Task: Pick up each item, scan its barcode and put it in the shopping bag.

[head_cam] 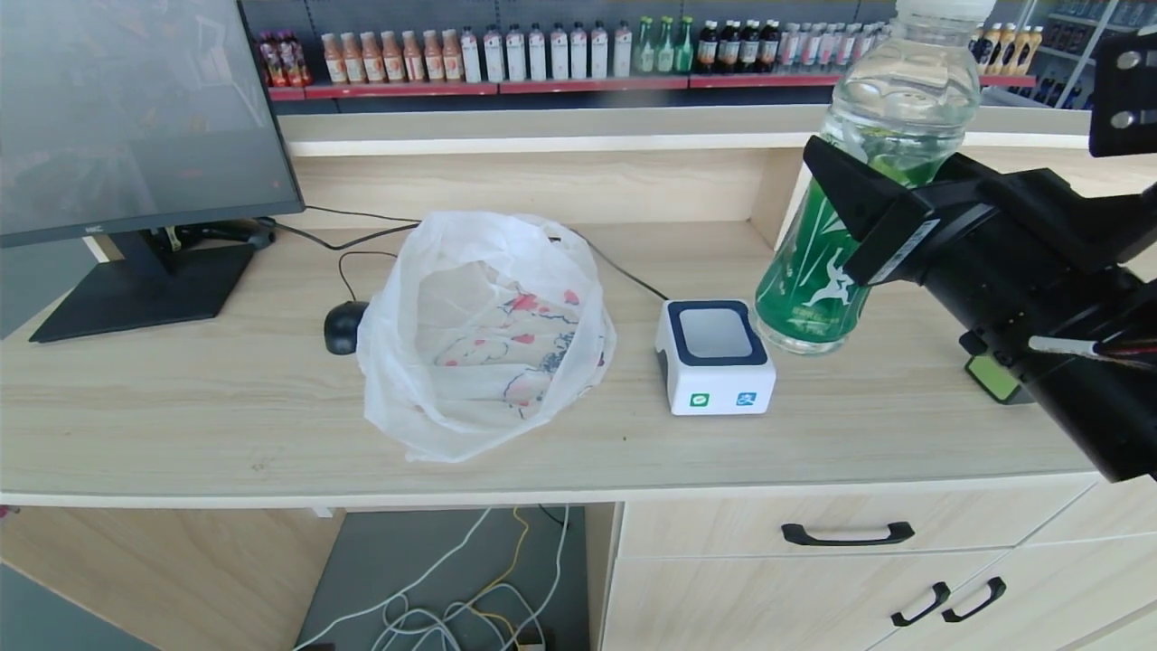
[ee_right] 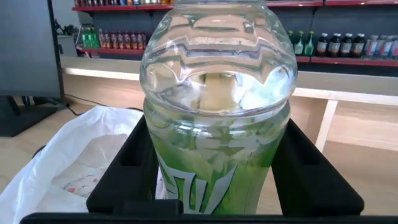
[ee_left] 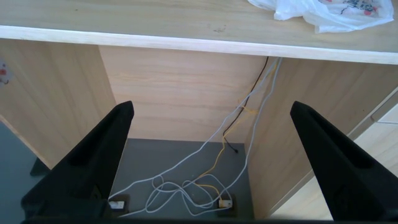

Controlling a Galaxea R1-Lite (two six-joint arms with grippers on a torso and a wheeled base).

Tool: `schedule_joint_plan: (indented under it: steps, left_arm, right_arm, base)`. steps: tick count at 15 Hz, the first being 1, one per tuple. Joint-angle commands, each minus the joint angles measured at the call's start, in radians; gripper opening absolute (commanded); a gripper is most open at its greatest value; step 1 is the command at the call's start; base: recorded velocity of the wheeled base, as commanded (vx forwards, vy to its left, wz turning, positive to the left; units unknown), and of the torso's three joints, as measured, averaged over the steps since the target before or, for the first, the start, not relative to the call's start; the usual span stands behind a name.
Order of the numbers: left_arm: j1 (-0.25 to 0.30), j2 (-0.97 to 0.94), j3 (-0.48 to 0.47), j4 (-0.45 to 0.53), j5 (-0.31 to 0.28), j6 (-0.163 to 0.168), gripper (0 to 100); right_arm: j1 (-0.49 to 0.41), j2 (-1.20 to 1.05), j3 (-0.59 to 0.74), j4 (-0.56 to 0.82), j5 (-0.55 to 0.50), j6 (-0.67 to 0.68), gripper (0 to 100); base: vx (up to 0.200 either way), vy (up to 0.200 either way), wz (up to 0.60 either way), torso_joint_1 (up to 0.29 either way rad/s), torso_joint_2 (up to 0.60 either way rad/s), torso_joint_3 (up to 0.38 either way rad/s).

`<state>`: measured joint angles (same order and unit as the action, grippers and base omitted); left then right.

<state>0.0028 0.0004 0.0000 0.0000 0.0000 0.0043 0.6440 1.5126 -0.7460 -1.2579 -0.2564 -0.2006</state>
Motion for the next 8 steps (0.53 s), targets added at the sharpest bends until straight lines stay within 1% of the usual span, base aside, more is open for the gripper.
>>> schedule_joint_plan:
  steps: [1,3,7,8]
  left_arm:
    - [0.000,0.000,0.000,0.000,0.000,0.000,100]
    - [0.000,0.000,0.000,0.000,0.000,0.000,100]
    - [0.000,0.000,0.000,0.000,0.000,-0.001,100]
    - [0.000,0.000,0.000,0.000,0.000,-0.001,100]
  right_arm:
    - [0.000,0.000,-0.007,0.025,0.003,0.001,0]
    - [-0.001,0.029,-0.046,0.048,0.006,0.007,0]
    - [-0.020,0.038,-0.047,0.006,0.006,0.020,0]
    - [-0.043,0.044,-0.049,-0.012,0.014,0.020,0]
  base:
    - [0.000,0.000,0.00,0.000,0.00,0.000]
    - [0.000,0.000,0.00,0.000,0.00,0.000]
    - [0.000,0.000,0.00,0.000,0.00,0.000]
    - [0.000,0.200,0.00,-0.002,0.01,0.007]
